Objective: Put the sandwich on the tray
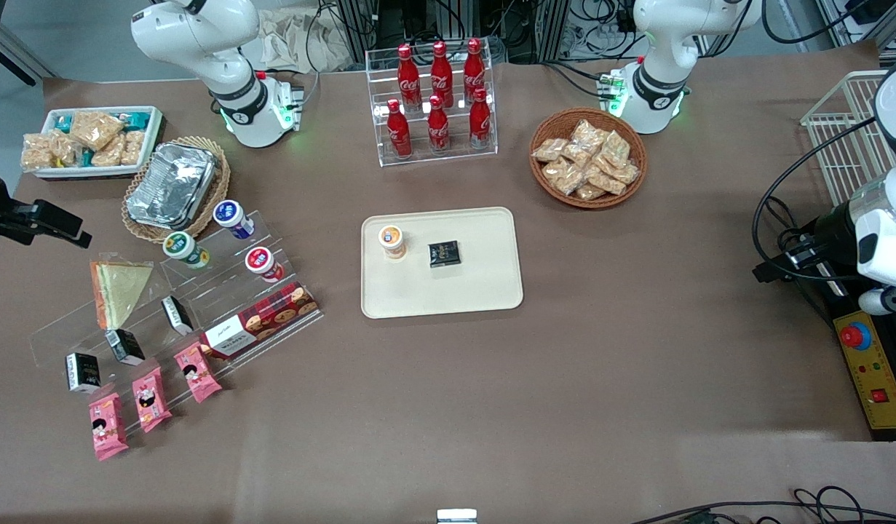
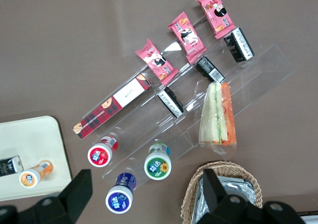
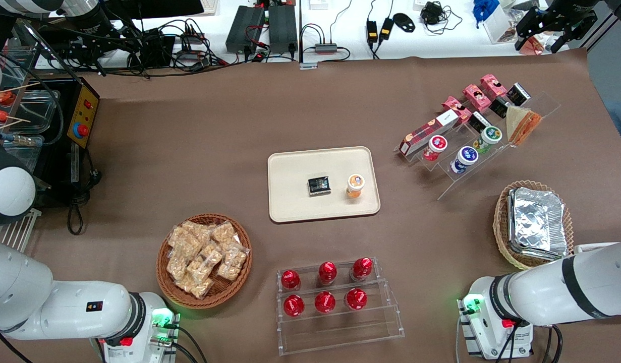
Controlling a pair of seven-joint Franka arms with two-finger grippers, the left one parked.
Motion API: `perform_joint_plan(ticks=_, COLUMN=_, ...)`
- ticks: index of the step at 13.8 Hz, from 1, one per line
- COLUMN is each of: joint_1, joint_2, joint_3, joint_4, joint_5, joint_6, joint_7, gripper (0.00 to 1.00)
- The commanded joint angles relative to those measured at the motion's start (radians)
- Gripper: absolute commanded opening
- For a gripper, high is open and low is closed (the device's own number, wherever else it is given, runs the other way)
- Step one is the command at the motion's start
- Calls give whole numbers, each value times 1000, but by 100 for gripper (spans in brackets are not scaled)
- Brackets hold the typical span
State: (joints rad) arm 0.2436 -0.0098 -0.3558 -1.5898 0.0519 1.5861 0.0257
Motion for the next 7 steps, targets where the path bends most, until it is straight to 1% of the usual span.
perform_joint_plan(ticks=1, joint_1=-6, joint_2=1, joint_3=-6, joint_4=2, joint_5=13, joint_6=-11, joint_7=14, gripper=99)
perform_joint_plan(ticks=2, joint_1=-7, joint_2=-2, joint_3=-8, joint_4=-2, joint_5=2, joint_6=-15, joint_7=17, gripper=99)
perform_joint_plan(ticks=3, joint_1=-29, joint_2=-4, joint_3=-8, joint_4=-9, joint_5=-26, joint_6=-15, joint_7=29, gripper=99)
perform_joint_plan(ticks=5, joint_1=-62, joint_2=-21, joint_3=-9, joint_4=-42, joint_5=-32, joint_6=-3, joint_7=30, gripper=99)
perform_joint_plan(ticks=6, joint_1=-87, joint_2=-39, joint_3=-8, joint_4=-86, joint_5=-32, joint_6=18, joint_7=27, gripper=99)
perform_joint_plan(ticks=7, joint_1=-101, joint_2=-68, joint_3=-9, joint_4=-152, joint_5=-35, joint_6=70, joint_7=16, gripper=99)
